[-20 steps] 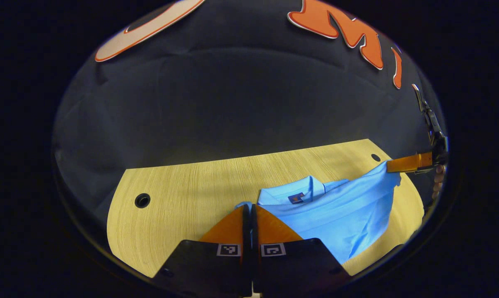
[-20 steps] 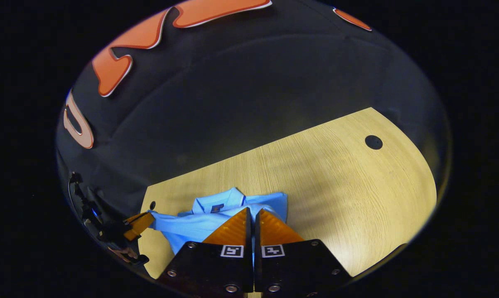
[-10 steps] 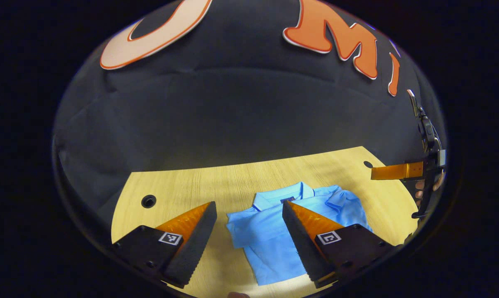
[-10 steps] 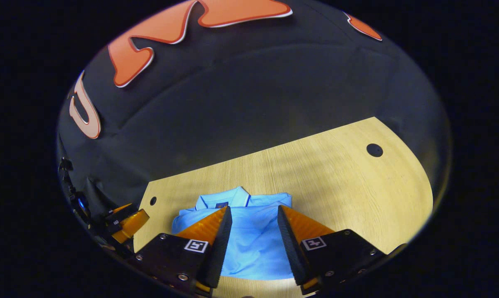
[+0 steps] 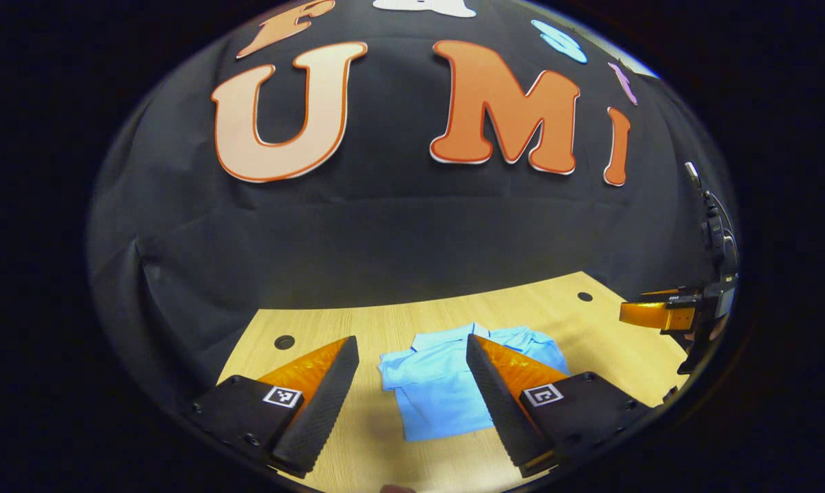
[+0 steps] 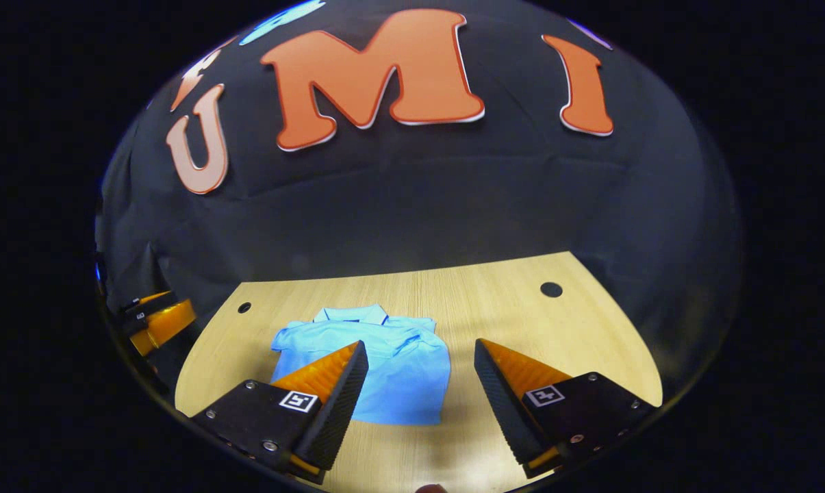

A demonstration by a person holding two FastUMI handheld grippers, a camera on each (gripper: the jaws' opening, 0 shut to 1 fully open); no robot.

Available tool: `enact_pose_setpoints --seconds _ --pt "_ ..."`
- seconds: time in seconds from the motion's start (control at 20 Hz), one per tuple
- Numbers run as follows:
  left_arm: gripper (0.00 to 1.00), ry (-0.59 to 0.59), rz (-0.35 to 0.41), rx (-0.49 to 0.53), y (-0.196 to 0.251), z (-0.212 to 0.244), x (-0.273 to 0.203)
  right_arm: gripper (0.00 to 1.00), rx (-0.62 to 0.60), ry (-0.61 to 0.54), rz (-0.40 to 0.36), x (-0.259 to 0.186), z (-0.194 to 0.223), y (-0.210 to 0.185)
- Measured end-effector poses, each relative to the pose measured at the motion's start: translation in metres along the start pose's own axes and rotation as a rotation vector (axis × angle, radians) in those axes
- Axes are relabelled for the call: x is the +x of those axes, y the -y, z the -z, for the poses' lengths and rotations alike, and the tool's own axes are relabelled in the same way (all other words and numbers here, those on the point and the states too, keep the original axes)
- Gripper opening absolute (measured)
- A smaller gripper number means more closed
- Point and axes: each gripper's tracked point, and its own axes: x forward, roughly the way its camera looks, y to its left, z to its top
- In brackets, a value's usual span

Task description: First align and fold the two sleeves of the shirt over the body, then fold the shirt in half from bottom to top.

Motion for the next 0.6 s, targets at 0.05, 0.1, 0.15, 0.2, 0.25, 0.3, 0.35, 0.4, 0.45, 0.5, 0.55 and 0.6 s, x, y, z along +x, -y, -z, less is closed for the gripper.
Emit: enact_pose_setpoints --seconds 0.05,0.1,0.15,0.2,0.25,0.3,0.35,0.4,0.45,0.5,0.55,0.6 --pt "1.0 0.021 -0.008 0.003 0.004 -0.006 -0.014 0.95 -0.019 0.032 0.002 -0.013 -0.005 0.0" --pt "1.0 0.042 -0.01 0.004 0.011 -0.01 -0.025 0.94 -0.038 0.061 -0.001 -0.027 -0.009 -0.003" --pt "1.0 0.068 -0.014 0.002 0.014 -0.016 -0.036 0.94 -0.053 0.086 -0.003 -0.041 -0.012 -0.004" --pt "1.0 0.096 -0.012 0.001 0.019 -0.02 -0.05 0.94 -0.06 0.092 -0.008 -0.053 -0.01 -0.006" --pt "1.0 0.13 -0.012 0.002 0.027 -0.026 -0.062 0.94 -0.058 0.096 -0.005 -0.067 -0.007 -0.007" --pt "1.0 0.174 -0.027 0.011 0.033 -0.032 -0.079 0.96 -0.045 0.125 -0.025 -0.081 -0.007 -0.012" --pt "1.0 0.199 -0.046 0.025 0.036 -0.034 -0.095 0.96 -0.038 0.158 -0.045 -0.093 -0.009 -0.015" --pt "1.0 0.215 -0.066 0.028 0.036 -0.033 -0.106 0.96 -0.042 0.195 -0.055 -0.112 -0.01 -0.017" --pt "1.0 0.228 -0.071 0.022 0.04 -0.033 -0.12 0.97 -0.053 0.22 -0.056 -0.127 -0.013 -0.016" --pt "1.0 0.248 -0.071 0.013 0.044 -0.034 -0.132 0.97 -0.06 0.245 -0.05 -0.14 -0.014 -0.014" --pt "1.0 0.282 -0.064 0.005 0.052 -0.035 -0.148 0.97 -0.065 0.271 -0.047 -0.153 -0.017 -0.012" --pt "1.0 0.326 -0.062 -0.002 0.058 -0.039 -0.162 0.97 -0.07 0.301 -0.04 -0.166 -0.019 -0.01"
